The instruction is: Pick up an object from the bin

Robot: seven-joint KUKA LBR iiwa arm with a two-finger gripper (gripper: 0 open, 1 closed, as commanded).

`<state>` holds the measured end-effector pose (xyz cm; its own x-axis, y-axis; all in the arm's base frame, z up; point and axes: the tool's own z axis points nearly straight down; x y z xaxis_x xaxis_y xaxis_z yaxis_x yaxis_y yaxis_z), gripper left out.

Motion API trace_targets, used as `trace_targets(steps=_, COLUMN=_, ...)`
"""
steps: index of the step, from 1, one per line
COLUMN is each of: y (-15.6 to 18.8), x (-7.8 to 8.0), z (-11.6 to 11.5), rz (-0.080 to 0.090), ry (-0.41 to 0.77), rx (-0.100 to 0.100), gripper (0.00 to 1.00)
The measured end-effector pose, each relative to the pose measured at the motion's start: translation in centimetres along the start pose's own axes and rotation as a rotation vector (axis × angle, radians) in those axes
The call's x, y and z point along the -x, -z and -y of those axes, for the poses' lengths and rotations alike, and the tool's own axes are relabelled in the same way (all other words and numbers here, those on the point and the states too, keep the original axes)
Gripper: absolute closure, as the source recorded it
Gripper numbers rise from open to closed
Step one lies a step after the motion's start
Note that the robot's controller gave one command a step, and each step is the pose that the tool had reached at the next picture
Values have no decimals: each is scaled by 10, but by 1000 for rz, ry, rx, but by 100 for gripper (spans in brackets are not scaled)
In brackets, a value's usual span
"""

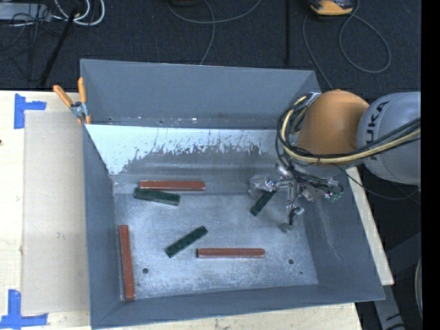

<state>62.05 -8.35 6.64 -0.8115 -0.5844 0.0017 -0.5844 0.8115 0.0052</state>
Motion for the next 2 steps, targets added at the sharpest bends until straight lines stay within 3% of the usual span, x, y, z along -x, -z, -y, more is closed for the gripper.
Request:
trace_targets(steps=1, y=0, x=0, z=0, rz=3, ry=-2, rx=-3, gripper=0)
trace_targets(steps=2, y=1, x=1, z=1, rz=4, ry=-3, rx=-4, gripper=100)
